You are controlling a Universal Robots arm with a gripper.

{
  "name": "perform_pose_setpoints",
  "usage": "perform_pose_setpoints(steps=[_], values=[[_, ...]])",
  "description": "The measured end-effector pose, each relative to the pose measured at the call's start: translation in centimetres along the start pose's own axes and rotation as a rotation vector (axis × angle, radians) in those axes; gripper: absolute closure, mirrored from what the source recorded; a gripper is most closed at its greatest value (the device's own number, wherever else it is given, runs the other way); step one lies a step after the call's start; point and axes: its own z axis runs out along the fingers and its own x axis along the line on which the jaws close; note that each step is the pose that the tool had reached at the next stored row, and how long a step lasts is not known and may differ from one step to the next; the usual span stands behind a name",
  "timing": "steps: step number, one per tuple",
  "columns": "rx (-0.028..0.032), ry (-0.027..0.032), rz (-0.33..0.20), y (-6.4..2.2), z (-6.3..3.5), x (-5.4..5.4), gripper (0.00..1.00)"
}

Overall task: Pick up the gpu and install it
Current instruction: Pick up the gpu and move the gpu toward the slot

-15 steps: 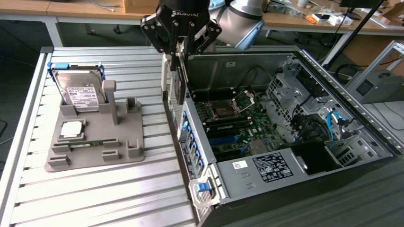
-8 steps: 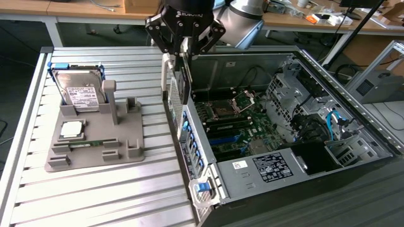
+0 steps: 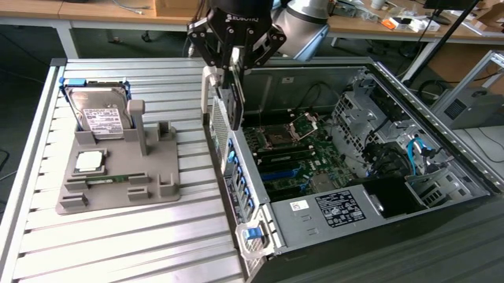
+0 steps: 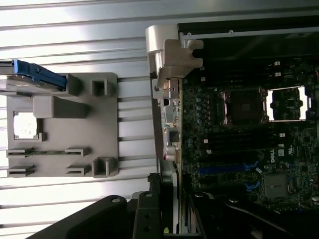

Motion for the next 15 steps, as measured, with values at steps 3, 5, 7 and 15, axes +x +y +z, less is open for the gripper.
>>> perform_pose_setpoints(steps=[3,5,7,15], values=[[0.0008,0.0,0.0,0.03,0.02,-0.4,0.73],[0.0014,-0.0001,0.0,0.05,0.03,-0.7,0.73],[0.0022,-0.0002,0.0,0.08,0.06,-1.1,0.73],[0.0048,-0.0004,0.0,0.15,0.11,-2.1,0.73]])
